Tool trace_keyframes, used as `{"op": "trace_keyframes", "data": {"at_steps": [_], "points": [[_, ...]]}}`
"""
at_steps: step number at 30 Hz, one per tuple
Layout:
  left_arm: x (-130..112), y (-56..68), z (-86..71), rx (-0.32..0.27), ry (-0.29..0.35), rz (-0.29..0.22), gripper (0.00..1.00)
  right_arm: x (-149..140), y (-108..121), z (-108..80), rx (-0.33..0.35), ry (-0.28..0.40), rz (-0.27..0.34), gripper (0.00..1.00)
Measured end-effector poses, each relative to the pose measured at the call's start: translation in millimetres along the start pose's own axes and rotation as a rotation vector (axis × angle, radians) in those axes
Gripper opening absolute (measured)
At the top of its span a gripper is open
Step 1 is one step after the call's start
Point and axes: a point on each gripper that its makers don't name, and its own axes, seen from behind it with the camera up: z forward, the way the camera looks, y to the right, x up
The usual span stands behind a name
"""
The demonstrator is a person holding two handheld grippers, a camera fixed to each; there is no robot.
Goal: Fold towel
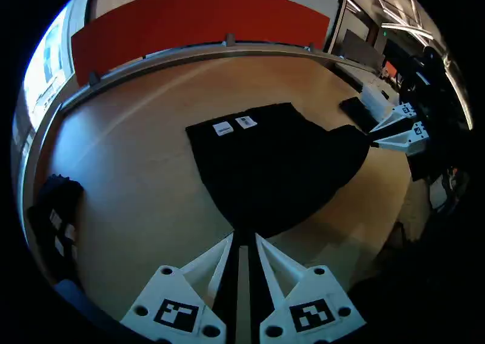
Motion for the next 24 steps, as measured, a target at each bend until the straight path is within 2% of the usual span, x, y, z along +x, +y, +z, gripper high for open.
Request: {"op": "trace_keyframes", "data": {"at_steps": [11, 18, 24], "points": [[1.4, 11.1, -32.6, -0.02, -0.012, -0.014, 0.1, 10.9, -14.3, -28.4, 0.041, -0.021, -0.004, 0.16], [6.6, 15.7, -44.4, -0.03, -0.01, -0.027, 0.1, 11.2, -17.4, -42.6, 0.056, -0.042, 0.013, 0.16], [7.9, 18.0, -48.1, -0.037, -0.012, -0.03, 0.1, 12.4, -18.9, -47.0, 0.06, -0.047, 0.014, 0.16]]}}
